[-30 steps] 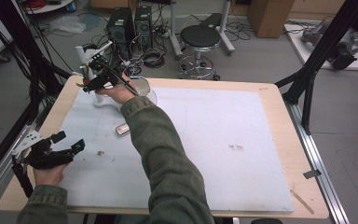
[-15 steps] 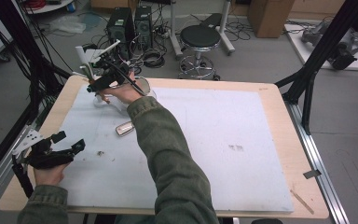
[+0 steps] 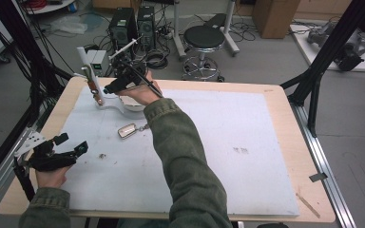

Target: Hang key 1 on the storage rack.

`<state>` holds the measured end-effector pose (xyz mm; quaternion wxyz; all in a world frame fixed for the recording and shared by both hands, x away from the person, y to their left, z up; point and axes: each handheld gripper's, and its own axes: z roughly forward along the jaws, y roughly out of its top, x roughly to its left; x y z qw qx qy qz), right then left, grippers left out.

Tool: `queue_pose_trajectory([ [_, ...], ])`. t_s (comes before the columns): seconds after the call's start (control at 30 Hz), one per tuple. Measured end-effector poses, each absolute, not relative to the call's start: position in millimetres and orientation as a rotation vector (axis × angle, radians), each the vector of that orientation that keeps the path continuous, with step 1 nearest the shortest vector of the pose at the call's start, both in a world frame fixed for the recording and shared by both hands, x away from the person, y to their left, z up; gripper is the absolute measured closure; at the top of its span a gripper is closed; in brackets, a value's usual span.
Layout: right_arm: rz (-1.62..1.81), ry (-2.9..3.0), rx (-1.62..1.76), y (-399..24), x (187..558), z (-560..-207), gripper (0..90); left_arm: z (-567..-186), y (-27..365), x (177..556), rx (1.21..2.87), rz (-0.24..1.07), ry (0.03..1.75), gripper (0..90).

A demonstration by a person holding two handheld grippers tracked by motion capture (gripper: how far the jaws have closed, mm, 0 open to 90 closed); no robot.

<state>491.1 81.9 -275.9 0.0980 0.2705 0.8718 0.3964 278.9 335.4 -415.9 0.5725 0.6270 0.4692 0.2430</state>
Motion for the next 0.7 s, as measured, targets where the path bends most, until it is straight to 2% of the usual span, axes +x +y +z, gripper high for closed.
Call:
queue_pose_trajectory([
  [0.7,1.191,2.479,0.865,6,472,-281,0.5,-416,334,280,1.473,0.574,1.103,1.7],
])
